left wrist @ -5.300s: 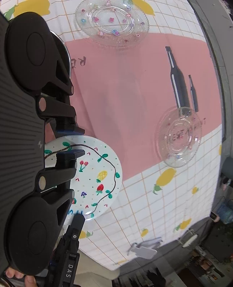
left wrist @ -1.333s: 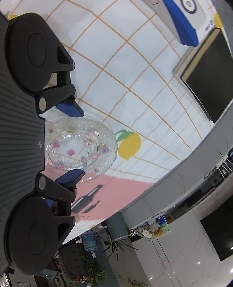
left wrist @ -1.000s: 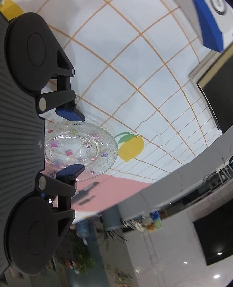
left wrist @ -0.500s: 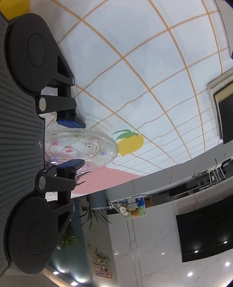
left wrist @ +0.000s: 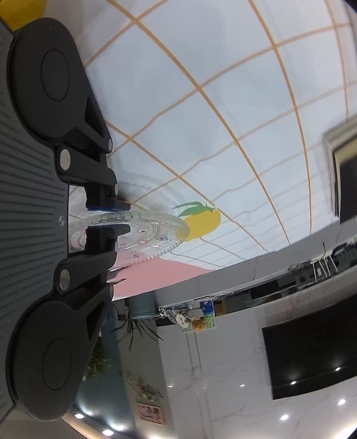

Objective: Organize plates and bowls
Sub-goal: 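Lift the glass plate on edge with the left tool while the right tool holds its rim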

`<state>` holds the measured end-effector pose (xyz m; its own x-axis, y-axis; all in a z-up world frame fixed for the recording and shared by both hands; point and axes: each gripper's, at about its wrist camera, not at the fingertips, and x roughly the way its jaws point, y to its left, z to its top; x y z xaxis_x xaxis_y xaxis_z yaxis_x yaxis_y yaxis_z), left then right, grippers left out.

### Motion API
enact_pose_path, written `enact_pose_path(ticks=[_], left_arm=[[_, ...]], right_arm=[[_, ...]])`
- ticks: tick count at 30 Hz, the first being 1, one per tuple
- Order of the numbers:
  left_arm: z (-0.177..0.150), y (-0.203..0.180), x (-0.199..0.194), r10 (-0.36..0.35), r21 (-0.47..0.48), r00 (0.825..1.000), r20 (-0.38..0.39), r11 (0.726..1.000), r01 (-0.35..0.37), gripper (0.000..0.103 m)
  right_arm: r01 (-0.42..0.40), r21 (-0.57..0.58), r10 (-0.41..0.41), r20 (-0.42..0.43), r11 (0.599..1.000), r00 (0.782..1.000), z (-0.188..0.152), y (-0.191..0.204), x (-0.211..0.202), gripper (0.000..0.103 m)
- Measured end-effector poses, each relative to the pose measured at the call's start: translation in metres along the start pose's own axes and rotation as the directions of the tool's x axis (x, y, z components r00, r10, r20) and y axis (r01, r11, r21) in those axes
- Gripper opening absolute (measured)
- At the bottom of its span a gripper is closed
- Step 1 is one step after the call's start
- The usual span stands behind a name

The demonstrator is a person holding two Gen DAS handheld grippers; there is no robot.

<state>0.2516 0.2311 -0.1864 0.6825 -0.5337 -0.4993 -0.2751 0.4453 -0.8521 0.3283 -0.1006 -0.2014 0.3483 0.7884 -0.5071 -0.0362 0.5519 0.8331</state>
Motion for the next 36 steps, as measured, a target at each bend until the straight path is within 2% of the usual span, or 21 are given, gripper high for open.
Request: enact_pose_path(ticks=[5, 12, 17, 23, 27, 32, 36], left_arm=[[-0.002, -0.012, -0.001, 0.023, 0.045, 1.0, -0.02, 0.999, -0.022, 0.01], [-0.005, -0.043, -0.012, -0.008, 0.113, 1.0, -0.007, 0.994, 0.009, 0.01], [-0.012, -0.069, -0.023, -0.067, 0.165, 0.998, -0.017, 0.984, 0.069, 0.01], [-0.028, -0.11, -0.031, -0.115, 0.227, 0.992, -0.06, 0.966, 0.125, 0.01], [-0.051, -0.143, -0.037, -0.119, 0.309, 0.988, -0.098, 0.94, 0.144, 0.011], [-0.08, -0.176, -0.035, -0.142, 0.375, 0.972, -0.187, 0.904, 0.204, 0.011], [-0.109, -0.197, -0.031, -0.133, 0.434, 0.955, -0.267, 0.868, 0.242, 0.011]], right_arm=[[0.0, -0.024, 0.001, 0.045, 1.0, 0.999, -0.004, -0.002, -0.007, 0.01], [-0.056, -0.021, 0.058, 0.111, 0.998, 0.992, -0.004, 0.009, -0.034, 0.01], [-0.098, -0.026, 0.101, 0.169, 0.995, 0.98, -0.008, 0.026, -0.068, 0.01], [-0.11, -0.016, 0.111, 0.256, 0.994, 0.96, -0.024, 0.042, -0.125, 0.01], [-0.123, 0.018, 0.111, 0.323, 0.992, 0.94, -0.041, 0.047, -0.17, 0.01], [-0.137, 0.043, 0.106, 0.433, 0.99, 0.895, -0.077, 0.044, -0.23, 0.01], [-0.139, 0.068, 0.086, 0.505, 0.988, 0.859, -0.114, 0.037, -0.272, 0.01]])
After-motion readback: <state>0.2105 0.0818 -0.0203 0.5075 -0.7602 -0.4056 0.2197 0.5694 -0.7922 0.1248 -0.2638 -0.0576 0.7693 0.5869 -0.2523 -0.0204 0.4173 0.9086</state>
